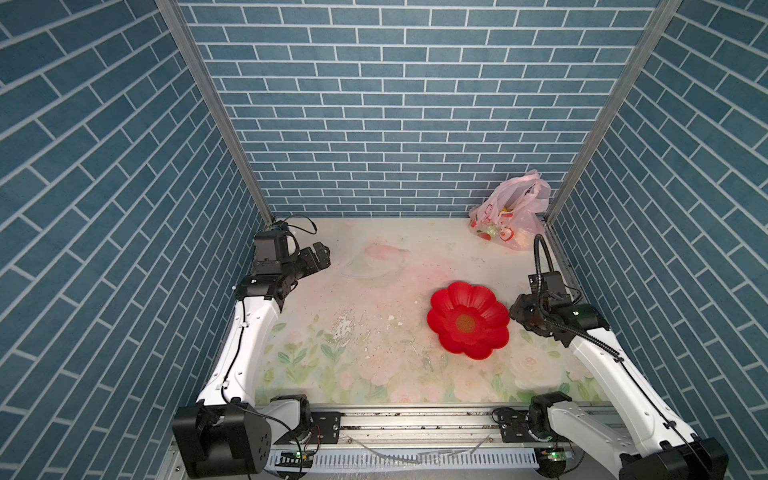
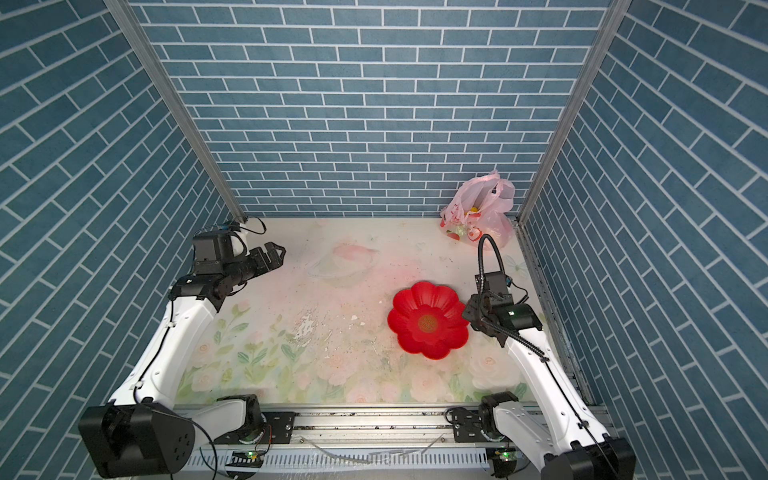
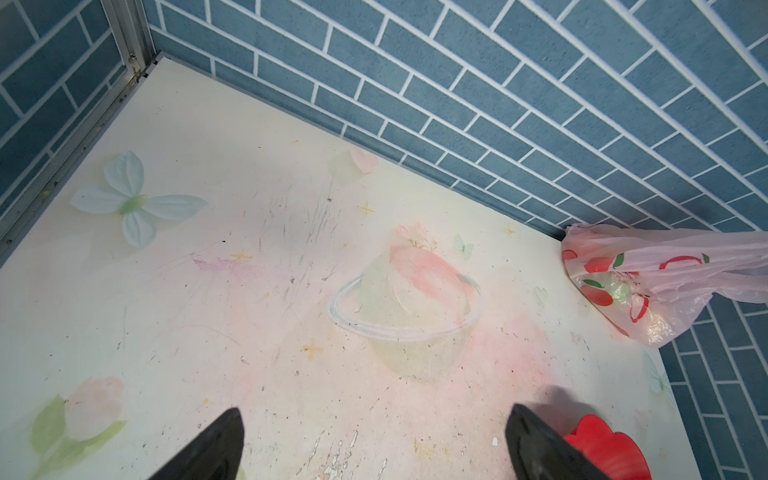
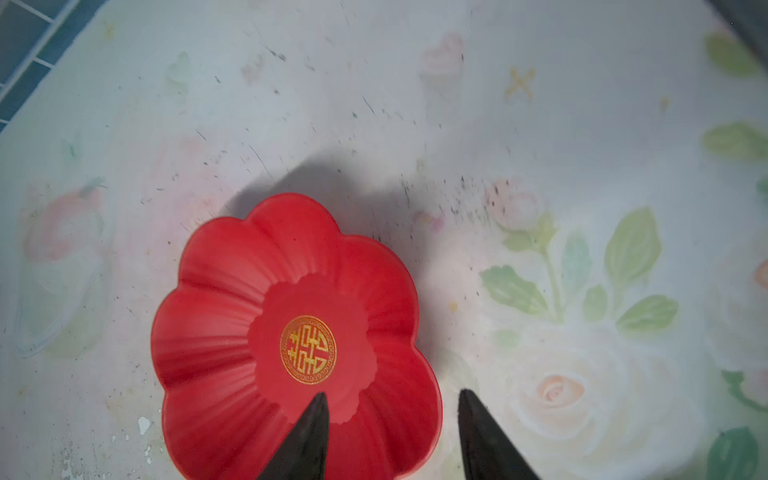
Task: Take the fake fruits out of the plastic bag
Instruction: 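Reach the right gripper to the pink bag and grasp its top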
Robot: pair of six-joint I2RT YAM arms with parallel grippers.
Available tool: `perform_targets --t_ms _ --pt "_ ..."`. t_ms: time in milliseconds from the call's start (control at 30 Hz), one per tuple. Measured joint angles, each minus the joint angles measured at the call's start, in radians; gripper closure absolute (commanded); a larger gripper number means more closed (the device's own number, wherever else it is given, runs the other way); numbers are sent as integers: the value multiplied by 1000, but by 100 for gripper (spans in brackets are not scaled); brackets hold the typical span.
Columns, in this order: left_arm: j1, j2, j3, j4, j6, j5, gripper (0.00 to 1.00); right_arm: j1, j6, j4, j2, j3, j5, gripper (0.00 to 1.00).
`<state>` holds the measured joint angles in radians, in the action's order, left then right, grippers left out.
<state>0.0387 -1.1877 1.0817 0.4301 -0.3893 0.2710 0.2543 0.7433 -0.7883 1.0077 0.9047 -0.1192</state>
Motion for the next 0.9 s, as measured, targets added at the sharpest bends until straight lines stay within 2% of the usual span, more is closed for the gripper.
perform_targets --t_ms 200,500,667,900 --pt "0 -4 0 3 1 -1 1 0 -151 192 248 178 -45 45" --pt "0 -21 0 15 8 -8 1 0 -332 582 673 466 -76 30" --pt "0 -35 0 15 12 -7 1 -2 -398 756 848 582 -98 23" --pt "0 -48 0 22 21 -4 1 -5 -466 896 1047 737 -131 21"
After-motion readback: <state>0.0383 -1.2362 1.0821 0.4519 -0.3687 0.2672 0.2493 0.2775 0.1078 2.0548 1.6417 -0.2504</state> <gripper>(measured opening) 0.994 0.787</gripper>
